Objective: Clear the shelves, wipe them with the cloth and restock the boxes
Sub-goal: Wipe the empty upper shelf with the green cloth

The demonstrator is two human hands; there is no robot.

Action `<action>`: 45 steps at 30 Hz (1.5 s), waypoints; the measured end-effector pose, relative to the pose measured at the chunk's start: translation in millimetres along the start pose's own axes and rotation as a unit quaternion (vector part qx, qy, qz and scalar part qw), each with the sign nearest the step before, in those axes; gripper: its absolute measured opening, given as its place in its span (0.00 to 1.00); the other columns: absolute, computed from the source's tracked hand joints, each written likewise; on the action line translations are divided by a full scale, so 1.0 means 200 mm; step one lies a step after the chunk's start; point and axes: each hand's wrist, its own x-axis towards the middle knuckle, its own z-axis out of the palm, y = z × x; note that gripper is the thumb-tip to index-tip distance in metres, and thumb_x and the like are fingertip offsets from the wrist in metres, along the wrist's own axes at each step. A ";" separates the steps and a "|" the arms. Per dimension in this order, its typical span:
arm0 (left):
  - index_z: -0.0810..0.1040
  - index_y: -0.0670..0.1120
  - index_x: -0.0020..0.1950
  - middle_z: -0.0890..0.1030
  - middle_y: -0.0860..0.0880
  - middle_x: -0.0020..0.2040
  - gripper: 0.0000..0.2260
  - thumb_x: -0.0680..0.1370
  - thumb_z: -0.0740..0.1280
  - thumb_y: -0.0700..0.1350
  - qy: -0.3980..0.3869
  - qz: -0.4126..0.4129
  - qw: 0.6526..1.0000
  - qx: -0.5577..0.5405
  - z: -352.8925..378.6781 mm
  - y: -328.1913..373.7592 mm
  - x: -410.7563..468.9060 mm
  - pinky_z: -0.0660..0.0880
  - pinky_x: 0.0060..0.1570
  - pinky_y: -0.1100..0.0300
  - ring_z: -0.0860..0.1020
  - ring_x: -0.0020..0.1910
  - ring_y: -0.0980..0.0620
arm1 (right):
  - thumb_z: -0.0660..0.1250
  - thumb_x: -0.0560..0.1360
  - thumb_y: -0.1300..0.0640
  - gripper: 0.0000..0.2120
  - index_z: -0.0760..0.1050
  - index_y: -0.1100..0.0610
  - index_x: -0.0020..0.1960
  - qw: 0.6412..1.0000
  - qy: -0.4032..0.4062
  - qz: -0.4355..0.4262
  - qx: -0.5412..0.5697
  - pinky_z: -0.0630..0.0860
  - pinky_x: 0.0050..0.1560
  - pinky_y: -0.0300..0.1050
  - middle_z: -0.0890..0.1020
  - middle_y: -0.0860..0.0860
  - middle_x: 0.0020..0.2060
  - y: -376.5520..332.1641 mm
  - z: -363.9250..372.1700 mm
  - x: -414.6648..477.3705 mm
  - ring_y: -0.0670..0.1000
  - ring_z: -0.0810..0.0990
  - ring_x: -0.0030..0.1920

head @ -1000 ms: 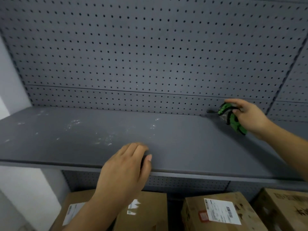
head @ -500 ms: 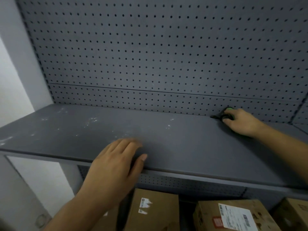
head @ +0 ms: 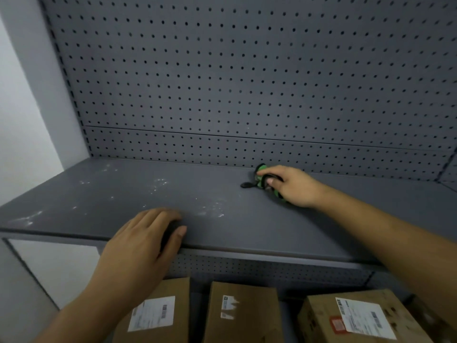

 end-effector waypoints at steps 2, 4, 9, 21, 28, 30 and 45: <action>0.78 0.54 0.58 0.79 0.58 0.53 0.20 0.81 0.52 0.62 0.002 0.008 1.000 -0.006 0.00 -0.02 0.00 0.77 0.49 0.57 0.79 0.53 0.55 | 0.60 0.85 0.58 0.18 0.74 0.52 0.73 1.000 -0.018 -0.022 0.012 0.65 0.55 0.33 0.78 0.51 0.67 -0.11 0.04 -0.06 0.50 0.76 0.62; 0.78 0.54 0.57 0.80 0.58 0.52 0.19 0.81 0.52 0.61 0.010 0.011 1.000 -0.004 0.00 -0.03 0.00 0.76 0.47 0.58 0.79 0.52 0.54 | 0.60 0.85 0.57 0.18 0.73 0.51 0.73 0.998 -0.029 -0.046 0.017 0.64 0.58 0.31 0.77 0.49 0.67 -0.19 0.08 -0.13 0.49 0.75 0.65; 0.78 0.53 0.54 0.80 0.58 0.50 0.17 0.81 0.53 0.59 0.033 0.013 0.999 0.006 0.01 -0.04 0.01 0.74 0.40 0.61 0.80 0.51 0.53 | 0.60 0.85 0.55 0.18 0.73 0.47 0.73 0.993 -0.054 -0.095 0.038 0.64 0.64 0.27 0.76 0.40 0.64 -0.35 0.12 -0.33 0.40 0.73 0.65; 0.77 0.53 0.53 0.79 0.58 0.49 0.15 0.81 0.54 0.57 0.042 0.027 0.999 0.011 0.02 -0.05 0.02 0.70 0.36 0.63 0.79 0.50 0.54 | 0.62 0.82 0.65 0.15 0.84 0.50 0.57 0.915 0.007 0.012 0.403 0.78 0.49 0.35 0.86 0.48 0.54 -0.51 0.06 -0.63 0.46 0.85 0.52; 0.77 0.54 0.52 0.79 0.59 0.48 0.14 0.81 0.54 0.57 0.040 0.039 0.998 0.001 0.00 -0.05 0.01 0.71 0.36 0.64 0.79 0.48 0.55 | 0.61 0.83 0.61 0.09 0.80 0.58 0.54 0.802 0.012 0.121 0.584 0.82 0.49 0.51 0.85 0.61 0.49 -0.49 0.09 -0.49 0.58 0.85 0.48; 0.77 0.54 0.52 0.79 0.59 0.48 0.14 0.81 0.54 0.57 0.039 0.042 0.998 0.005 0.01 -0.05 0.02 0.67 0.36 0.66 0.79 0.48 0.55 | 0.61 0.84 0.61 0.09 0.81 0.57 0.53 0.842 0.025 0.132 0.522 0.82 0.45 0.47 0.86 0.58 0.47 -0.47 0.11 -0.46 0.55 0.86 0.47; 0.78 0.52 0.53 0.80 0.58 0.48 0.16 0.81 0.54 0.56 0.043 0.058 0.997 0.002 0.01 -0.06 0.02 0.67 0.38 0.68 0.79 0.48 0.55 | 0.67 0.67 0.28 0.38 0.68 0.42 0.72 0.997 -0.038 0.073 -0.001 0.68 0.64 0.38 0.72 0.38 0.62 -0.50 -0.01 -0.49 0.40 0.71 0.63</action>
